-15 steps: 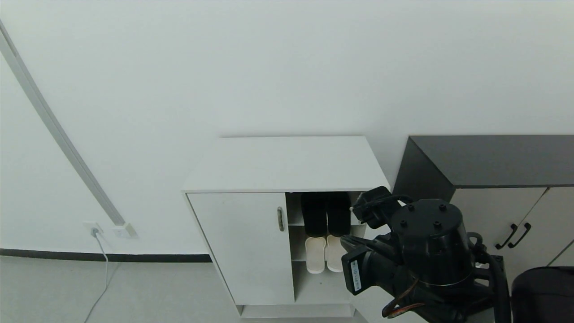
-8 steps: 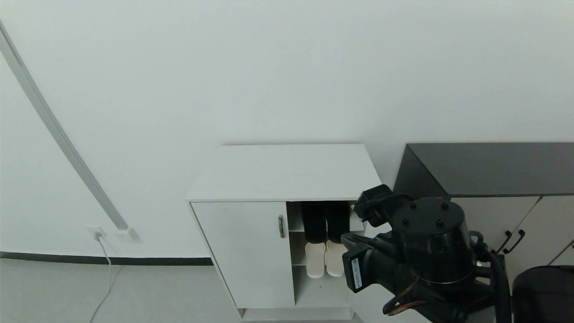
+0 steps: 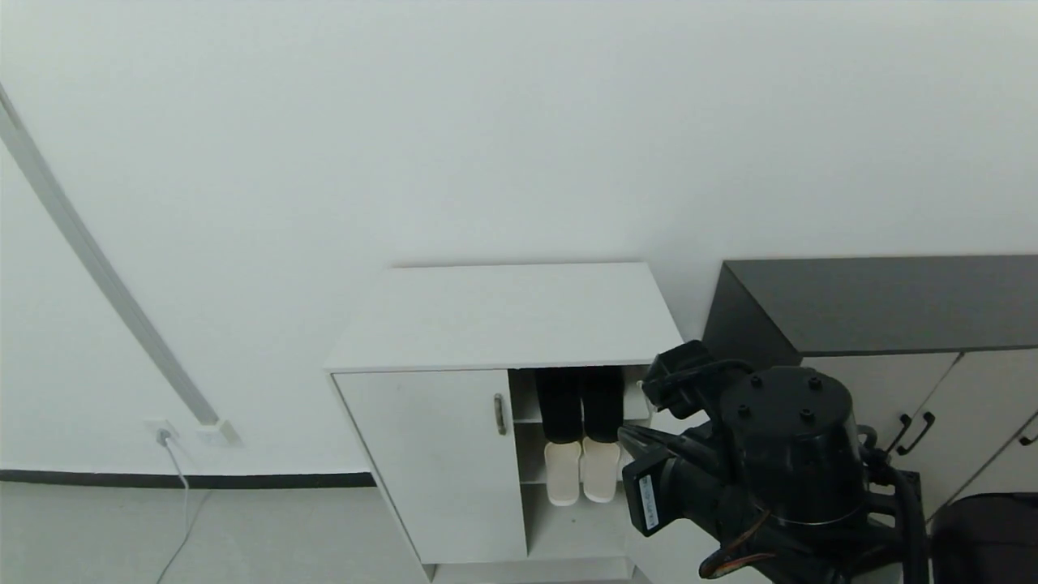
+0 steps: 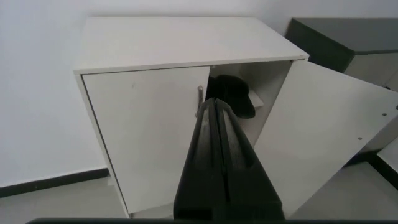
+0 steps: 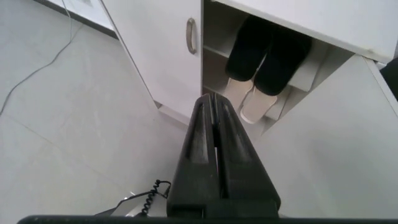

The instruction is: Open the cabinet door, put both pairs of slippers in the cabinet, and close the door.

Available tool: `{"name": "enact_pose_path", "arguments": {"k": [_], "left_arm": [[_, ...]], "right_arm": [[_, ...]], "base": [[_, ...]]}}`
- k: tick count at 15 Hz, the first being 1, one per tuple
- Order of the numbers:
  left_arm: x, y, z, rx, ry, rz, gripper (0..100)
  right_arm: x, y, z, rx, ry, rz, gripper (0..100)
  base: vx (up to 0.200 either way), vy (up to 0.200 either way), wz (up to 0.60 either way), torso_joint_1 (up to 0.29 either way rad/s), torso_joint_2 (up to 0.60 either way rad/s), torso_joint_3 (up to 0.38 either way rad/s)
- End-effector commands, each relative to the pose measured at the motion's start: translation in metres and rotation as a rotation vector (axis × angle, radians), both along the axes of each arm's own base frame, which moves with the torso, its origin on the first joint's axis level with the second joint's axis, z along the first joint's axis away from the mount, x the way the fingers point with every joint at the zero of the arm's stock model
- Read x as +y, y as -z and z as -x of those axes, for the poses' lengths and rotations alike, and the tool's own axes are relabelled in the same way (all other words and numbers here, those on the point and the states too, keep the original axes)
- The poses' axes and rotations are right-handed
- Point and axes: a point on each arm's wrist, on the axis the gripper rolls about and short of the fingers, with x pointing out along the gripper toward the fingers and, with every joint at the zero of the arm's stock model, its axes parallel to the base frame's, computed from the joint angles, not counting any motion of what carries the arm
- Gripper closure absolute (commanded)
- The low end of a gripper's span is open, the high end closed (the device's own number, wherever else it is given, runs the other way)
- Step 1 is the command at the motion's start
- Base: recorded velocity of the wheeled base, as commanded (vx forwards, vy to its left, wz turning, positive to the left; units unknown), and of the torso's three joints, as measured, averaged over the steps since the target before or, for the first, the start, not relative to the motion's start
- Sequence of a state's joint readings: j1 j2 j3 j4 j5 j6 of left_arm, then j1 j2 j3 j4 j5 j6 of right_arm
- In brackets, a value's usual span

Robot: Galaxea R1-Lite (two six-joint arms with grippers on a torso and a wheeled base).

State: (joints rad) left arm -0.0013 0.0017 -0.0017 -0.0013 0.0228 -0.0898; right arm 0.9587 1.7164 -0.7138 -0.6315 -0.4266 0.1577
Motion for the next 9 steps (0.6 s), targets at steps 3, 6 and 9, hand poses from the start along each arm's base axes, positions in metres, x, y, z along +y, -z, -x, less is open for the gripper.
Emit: {"name": "enact_pose_path", "arguments": {"k": [3, 6, 9], "left_arm": [[0.000, 0.000, 0.000, 0.000, 0.000, 0.001, 100], [0.000, 0.000, 0.000, 0.000, -0.003, 0.002, 100], [0.000, 0.000, 0.000, 0.000, -0.006, 0.008, 100]], "right_arm": [[-0.001, 0.001, -0.003, 0.003, 0.009, 0.004, 100], [-0.006, 0.004, -0.014, -0.006, 0.049, 0.019, 100], [-0.009, 0.006, -0.016, -0.012, 0.059, 0.014, 100]], "base": [[0.000, 0.000, -0.60, 0.009, 0.00, 0.001], [0.000, 0.000, -0.20, -0.001, 0.00, -0.002], [0.000, 0.000, 0.00, 0.000, 0.00, 0.000]]}}
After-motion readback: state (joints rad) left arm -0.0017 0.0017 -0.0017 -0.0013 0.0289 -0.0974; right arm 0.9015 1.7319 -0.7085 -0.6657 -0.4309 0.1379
